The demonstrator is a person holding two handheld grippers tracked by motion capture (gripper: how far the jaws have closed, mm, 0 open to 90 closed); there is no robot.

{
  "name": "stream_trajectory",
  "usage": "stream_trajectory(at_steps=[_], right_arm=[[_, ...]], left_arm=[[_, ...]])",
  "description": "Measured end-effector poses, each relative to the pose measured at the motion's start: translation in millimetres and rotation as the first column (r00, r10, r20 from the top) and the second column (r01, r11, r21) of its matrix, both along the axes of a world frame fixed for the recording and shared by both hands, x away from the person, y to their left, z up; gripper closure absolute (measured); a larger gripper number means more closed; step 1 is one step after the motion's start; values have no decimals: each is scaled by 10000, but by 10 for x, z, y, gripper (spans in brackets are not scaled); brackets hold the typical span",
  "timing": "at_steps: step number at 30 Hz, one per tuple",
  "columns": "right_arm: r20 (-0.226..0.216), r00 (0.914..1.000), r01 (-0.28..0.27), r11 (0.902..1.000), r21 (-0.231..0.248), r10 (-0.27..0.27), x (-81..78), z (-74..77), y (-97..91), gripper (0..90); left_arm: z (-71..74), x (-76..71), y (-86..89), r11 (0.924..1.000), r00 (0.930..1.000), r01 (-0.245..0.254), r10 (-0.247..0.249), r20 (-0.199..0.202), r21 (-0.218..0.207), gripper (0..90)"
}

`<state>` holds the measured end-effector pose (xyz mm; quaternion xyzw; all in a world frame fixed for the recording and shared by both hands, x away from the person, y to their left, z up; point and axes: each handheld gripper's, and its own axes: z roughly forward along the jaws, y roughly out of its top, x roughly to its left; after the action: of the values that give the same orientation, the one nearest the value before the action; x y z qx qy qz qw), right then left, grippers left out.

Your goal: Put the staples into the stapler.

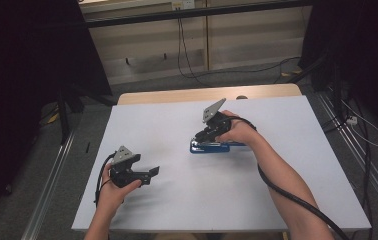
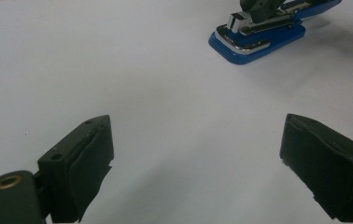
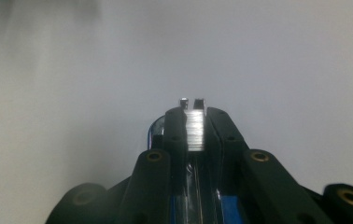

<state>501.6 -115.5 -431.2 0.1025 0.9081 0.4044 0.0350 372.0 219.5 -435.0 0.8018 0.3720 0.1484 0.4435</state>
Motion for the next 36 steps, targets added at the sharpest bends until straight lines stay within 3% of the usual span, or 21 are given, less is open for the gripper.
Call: stream_trajectory(at_steps=[11, 21, 31, 36], right_arm=[[-44, 10000, 51, 10000, 31, -51, 2, -5, 7, 784], [-12, 9998, 181, 9997, 168, -181, -6, 10, 11, 671], [38, 9930, 1176, 9907, 682, -1182, -135, 142, -170, 483], [134, 9834, 1789, 9791, 971, -1810, -237, 180, -303, 411]], left_arm=[[0, 3, 2, 10000, 10000, 3, -3, -5, -3, 100], [7, 3, 15, 10000, 10000, -8, 8, 32, -36, 100], [12, 6, 5, 10000, 10000, -2, 2, 57, -61, 100], [16, 17, -3, 10000, 10000, 41, -41, 91, -56, 101]])
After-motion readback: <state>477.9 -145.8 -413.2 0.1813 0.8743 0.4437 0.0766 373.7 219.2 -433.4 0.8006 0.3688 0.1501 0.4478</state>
